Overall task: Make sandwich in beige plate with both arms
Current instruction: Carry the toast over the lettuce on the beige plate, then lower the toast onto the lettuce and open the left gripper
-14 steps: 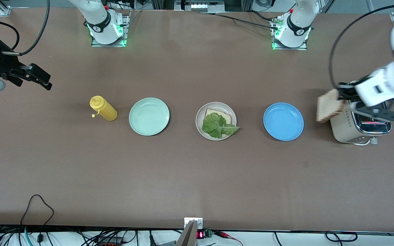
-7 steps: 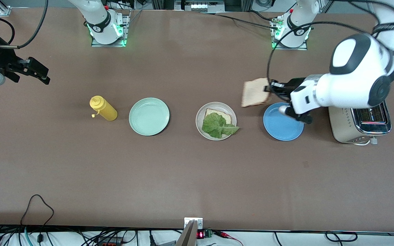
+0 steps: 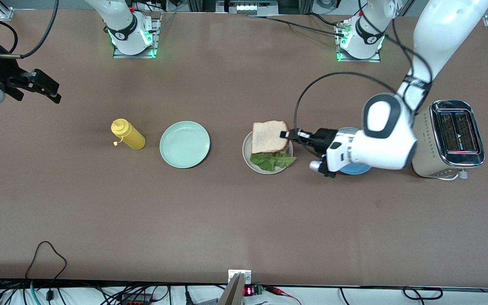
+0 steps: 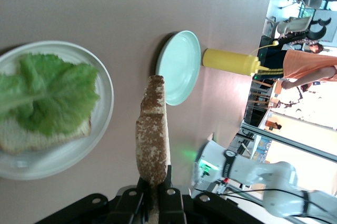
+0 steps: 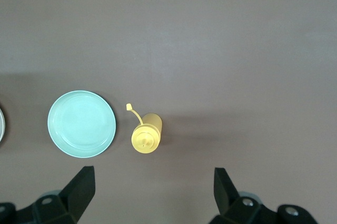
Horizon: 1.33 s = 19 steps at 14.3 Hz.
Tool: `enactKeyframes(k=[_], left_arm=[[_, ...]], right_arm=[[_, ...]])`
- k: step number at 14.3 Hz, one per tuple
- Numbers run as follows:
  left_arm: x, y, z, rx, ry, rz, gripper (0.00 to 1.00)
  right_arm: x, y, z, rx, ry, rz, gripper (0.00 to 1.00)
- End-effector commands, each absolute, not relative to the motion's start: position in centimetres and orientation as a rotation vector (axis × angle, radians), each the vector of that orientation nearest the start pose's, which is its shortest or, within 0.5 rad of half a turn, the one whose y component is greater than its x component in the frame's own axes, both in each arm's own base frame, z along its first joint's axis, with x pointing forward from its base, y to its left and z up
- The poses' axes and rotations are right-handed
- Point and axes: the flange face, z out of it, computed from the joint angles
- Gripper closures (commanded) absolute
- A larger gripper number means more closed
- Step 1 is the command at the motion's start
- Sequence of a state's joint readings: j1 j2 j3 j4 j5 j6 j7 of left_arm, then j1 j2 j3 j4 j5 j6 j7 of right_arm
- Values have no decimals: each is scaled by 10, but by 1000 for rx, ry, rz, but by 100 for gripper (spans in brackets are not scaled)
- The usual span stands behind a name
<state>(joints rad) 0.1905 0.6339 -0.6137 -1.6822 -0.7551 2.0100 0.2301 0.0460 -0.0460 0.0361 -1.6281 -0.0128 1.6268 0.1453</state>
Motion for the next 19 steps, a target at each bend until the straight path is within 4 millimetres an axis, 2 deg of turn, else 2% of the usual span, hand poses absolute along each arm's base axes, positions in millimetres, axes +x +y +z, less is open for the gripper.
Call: enactKeyframes(k=[1, 2, 4, 7, 9, 11, 12, 13, 17, 19], left_arm=[[606, -262, 264, 2112, -211, -313, 100], [598, -267, 252, 2121, -246, -292, 100], [589, -262, 222, 2112, -305, -259, 100], [584, -255, 197, 2081, -388, -200, 100], [581, -254, 184, 2066, -411, -197, 97], [581, -251, 180, 2069, -408, -201, 75], [582, -248, 178, 2077, -411, -199, 53], [585, -242, 177, 2089, -422, -193, 1], [594, -227, 189, 2086, -478, -132, 0], [602, -217, 214, 2139, -584, -98, 0]], right_arm=[[540, 39, 629, -3144, 91, -93, 0], [540, 37, 629, -3144, 98, -93, 0], [541, 34, 628, -3145, 108, -91, 0], [540, 28, 628, -3130, 128, -86, 0], [539, 37, 629, -3129, 107, -87, 0], [539, 40, 629, -3129, 97, -85, 0], [539, 43, 629, -3129, 90, -85, 0], [539, 43, 629, -3129, 87, -87, 0], [551, 32, 623, -3123, 59, -123, 0], [550, 32, 624, -3123, 61, -118, 0]])
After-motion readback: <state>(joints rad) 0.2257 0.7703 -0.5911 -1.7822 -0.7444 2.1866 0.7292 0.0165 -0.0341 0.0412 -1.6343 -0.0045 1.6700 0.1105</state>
